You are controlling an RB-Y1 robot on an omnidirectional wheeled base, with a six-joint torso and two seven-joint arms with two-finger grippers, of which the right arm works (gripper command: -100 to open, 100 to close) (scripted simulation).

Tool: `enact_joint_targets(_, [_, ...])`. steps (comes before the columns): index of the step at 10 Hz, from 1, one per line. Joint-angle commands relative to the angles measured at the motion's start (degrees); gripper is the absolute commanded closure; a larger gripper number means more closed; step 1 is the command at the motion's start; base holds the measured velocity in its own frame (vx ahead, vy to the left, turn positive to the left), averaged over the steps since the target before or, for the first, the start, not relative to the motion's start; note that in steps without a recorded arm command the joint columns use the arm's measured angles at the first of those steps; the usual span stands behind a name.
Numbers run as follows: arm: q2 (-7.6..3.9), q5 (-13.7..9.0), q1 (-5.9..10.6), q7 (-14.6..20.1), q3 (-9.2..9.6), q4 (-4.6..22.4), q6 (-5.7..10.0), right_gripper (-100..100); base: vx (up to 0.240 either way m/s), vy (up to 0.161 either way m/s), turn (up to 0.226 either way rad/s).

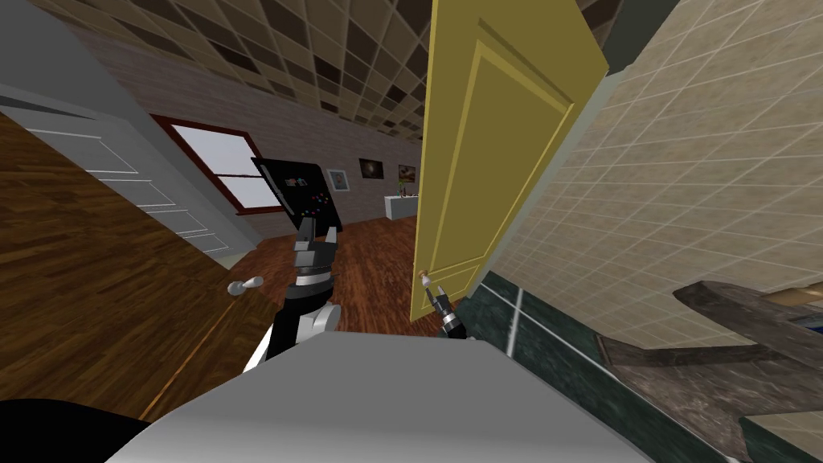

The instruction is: Push the door open

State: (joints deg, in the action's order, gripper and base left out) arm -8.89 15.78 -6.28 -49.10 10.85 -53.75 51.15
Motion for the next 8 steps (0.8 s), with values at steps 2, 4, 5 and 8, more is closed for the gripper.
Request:
enact_joint_targets(2, [-0.15, 0.3, 0.14, -3.1, 0.14, 0.1, -0.39, -100, -0.034, -0.001, -0.031])
enact_joint_targets(4, [-0.38, 0.7, 0.46, -6.9, 0.35, 0.4, -1.15, -100, -0.048, 0.0, -0.047])
enact_joint_targets(5, [-0.38, 0.7, 0.46, -7.5, 0.35, 0.4, -1.15, -100, -0.043, -0.001, -0.02])
enact_joint_targets(8, [-0.69, 1.4, 0.9, -12.6, 0.65, 0.7, -2.2, -100, -0.054, 0.001, -0.051])
